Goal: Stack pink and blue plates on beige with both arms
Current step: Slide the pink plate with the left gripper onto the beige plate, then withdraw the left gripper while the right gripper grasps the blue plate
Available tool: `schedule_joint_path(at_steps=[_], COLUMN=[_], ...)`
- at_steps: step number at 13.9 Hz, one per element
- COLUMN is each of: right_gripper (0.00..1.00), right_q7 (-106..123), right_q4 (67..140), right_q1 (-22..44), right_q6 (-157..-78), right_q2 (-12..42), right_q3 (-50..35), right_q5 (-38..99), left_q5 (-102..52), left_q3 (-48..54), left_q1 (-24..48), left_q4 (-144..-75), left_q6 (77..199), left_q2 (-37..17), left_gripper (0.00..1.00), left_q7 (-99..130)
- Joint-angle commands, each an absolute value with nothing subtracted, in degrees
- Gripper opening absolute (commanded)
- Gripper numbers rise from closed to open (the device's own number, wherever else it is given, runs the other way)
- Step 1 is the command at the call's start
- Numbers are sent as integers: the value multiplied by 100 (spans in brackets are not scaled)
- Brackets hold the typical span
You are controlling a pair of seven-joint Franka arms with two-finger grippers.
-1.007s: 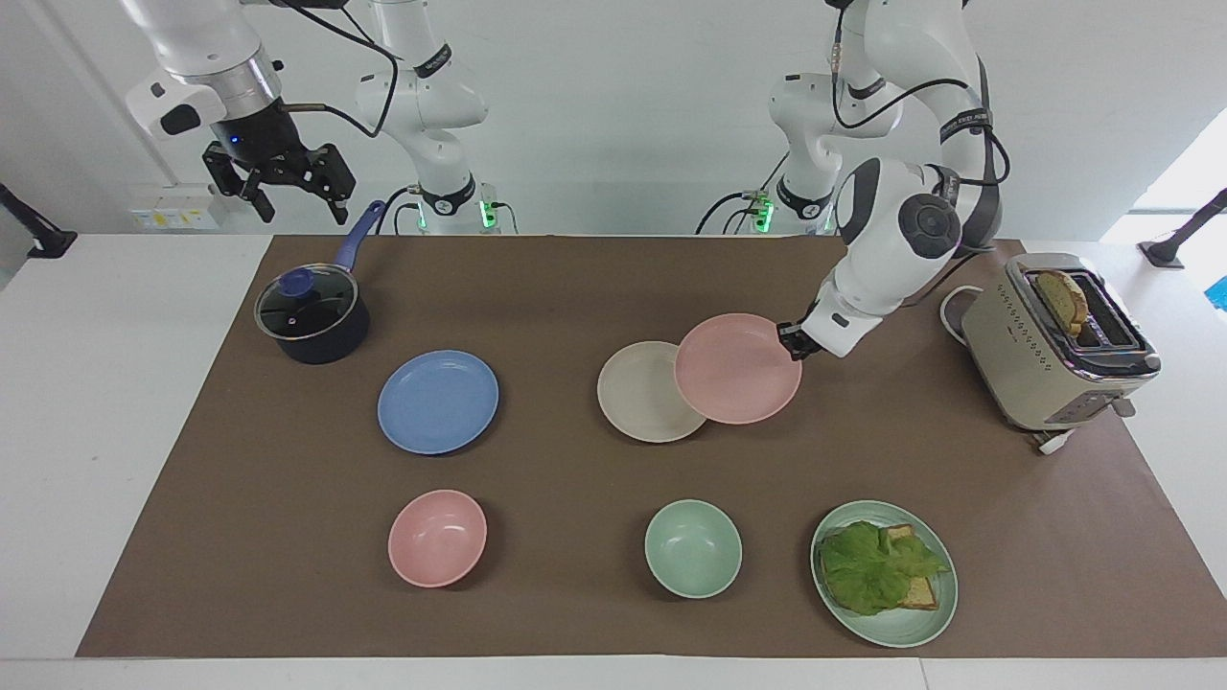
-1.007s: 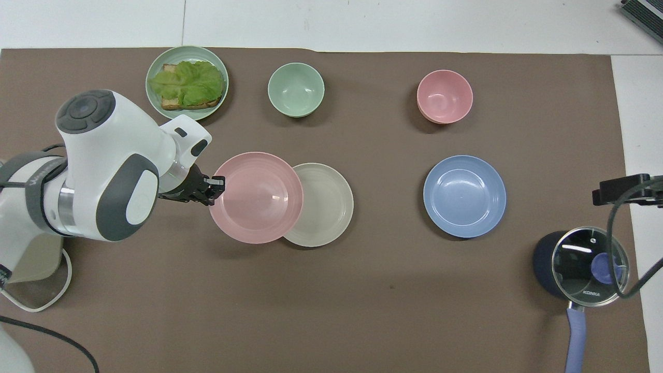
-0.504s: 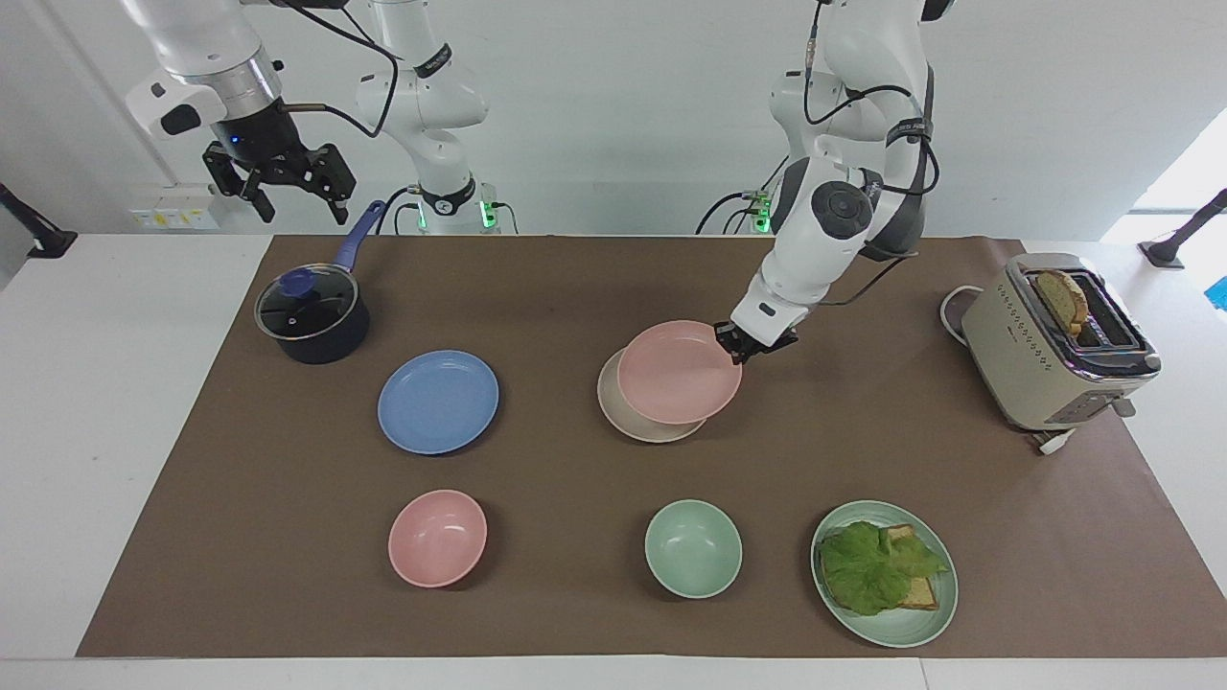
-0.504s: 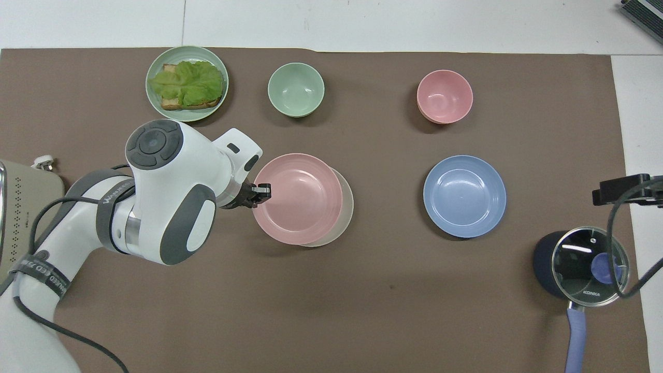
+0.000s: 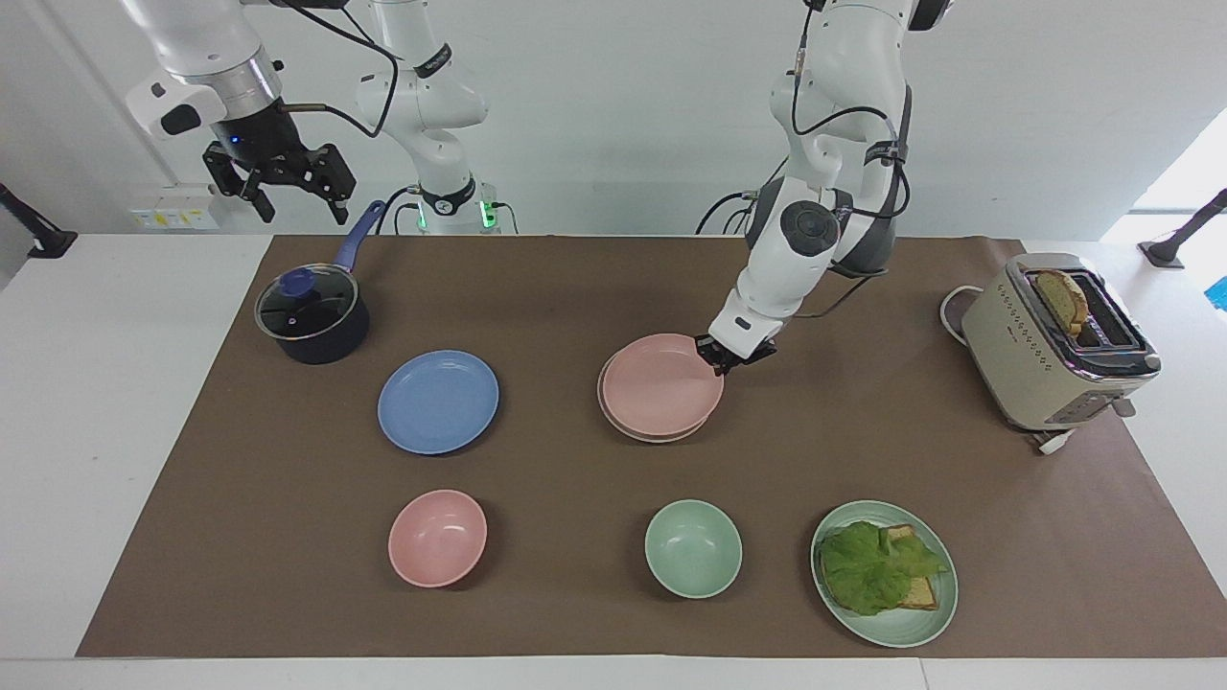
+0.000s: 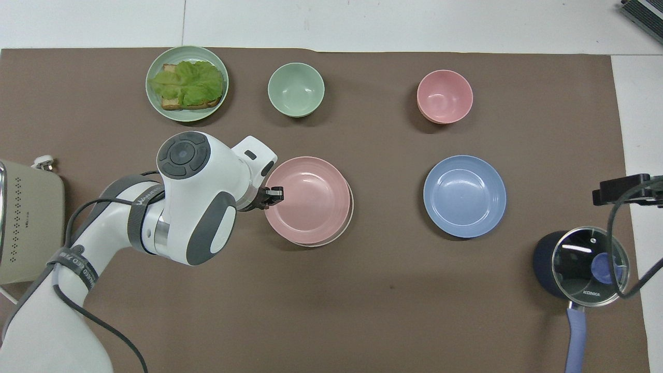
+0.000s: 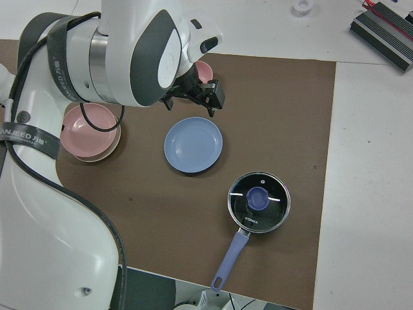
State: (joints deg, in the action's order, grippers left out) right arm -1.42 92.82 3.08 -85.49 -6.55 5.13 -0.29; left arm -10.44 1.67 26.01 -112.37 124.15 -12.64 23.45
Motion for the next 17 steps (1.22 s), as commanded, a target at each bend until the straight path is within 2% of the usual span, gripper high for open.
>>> schedule_joint_path(at_steps=[1, 2, 3, 10, 13, 15, 17], right_gripper=[100, 100, 100, 100, 100, 100, 100], right_q7=[-26, -26, -26, 26, 44, 105, 184], right_q4=[9352, 9352, 9352, 9544, 10176, 10536, 10801], right_q1=[246, 246, 246, 290, 386, 492, 483], right_q6=[-8578, -8569, -8578, -8718, -9631, -10122, -10685], right_q2=[-747, -747, -747, -730, -634, -397, -64], right_q3=[483, 483, 483, 492, 466, 475, 475], right_q5=[53, 53, 53, -18, 35, 35, 44], left_q5=[-1143, -1134, -1134, -1003, -555, -492, -483], left_q3=[70, 70, 70, 9, -35, -35, -44], left_q1=[2742, 2760, 2768, 2672, 2269, 1900, 1584], left_q4=[-11329, -11320, -11320, -11039, -10514, -10030, -9932], left_q6=[12595, 12612, 12630, 12489, 11544, 10857, 10513], left_q2=[-1230, -1230, -1230, -1213, -1046, -985, -775], left_gripper=[0, 41, 98, 100, 100, 100, 100], left_q7=[2364, 2356, 2355, 2294, 2242, 1787, 1364])
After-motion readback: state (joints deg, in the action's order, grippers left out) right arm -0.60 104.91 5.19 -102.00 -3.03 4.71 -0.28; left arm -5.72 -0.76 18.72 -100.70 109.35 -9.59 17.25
